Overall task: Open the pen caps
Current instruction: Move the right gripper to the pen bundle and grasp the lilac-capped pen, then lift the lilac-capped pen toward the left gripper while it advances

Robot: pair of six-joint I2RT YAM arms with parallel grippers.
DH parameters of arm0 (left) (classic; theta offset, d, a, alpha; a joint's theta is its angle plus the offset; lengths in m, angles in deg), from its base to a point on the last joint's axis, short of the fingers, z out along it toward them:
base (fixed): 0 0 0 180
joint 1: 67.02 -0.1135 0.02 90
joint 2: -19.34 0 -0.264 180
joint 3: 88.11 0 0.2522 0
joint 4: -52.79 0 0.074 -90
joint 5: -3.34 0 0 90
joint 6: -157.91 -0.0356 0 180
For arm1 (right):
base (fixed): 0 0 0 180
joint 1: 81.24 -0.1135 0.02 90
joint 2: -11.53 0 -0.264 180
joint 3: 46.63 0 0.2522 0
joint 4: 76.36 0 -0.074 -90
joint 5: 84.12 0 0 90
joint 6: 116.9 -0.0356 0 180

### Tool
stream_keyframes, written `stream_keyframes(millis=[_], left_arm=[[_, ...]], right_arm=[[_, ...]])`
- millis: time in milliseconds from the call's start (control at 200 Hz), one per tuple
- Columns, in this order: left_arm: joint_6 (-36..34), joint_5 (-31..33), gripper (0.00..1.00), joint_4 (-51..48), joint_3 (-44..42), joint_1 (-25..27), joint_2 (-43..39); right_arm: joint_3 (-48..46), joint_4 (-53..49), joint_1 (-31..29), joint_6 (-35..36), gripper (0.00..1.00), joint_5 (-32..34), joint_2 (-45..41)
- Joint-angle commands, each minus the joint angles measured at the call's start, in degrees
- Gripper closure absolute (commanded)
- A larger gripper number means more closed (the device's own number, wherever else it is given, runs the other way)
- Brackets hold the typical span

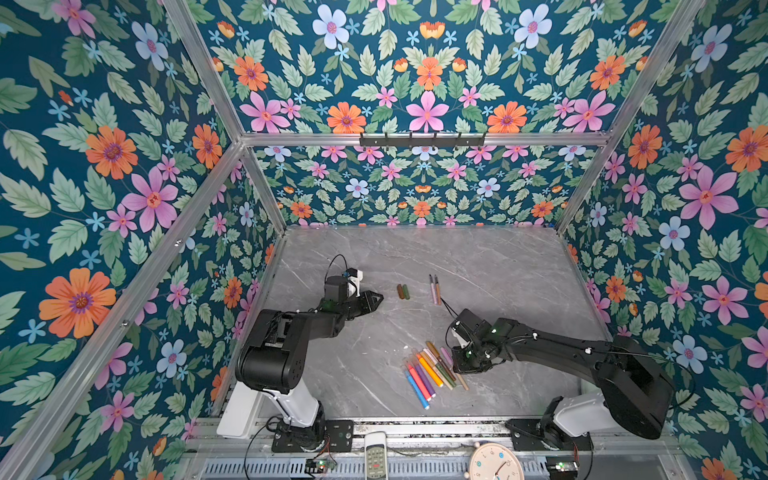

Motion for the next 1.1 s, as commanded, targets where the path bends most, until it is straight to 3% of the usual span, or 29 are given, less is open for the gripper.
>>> stream_keyframes(millis=[0,480,745,1095], left_arm=[[0.0,-0.7,0.64,1.7,-0.1,-0.1,-0.3],[0.4,-0.9,0.64,2.4,-0.6,-0.5,-0.5],[0.5,-1.1,0.64,2.6,-0.7,-0.6,-0.5],[0.8,-1.3,0.64,3.2,-0.9,-0.9,-0.3]], right_arm=[[1.4,-3.0,-1.0,-1.1,0.76,2.8,1.7],[5.5,-7.3,-1.7,-2.7,0.79,6.5,7.3],[12.7,-12.2,-1.2,-0.1,0.8,12.3,14.1],[19.3,-10.0,13.7,6.6,0.82,10.1,20.0]])
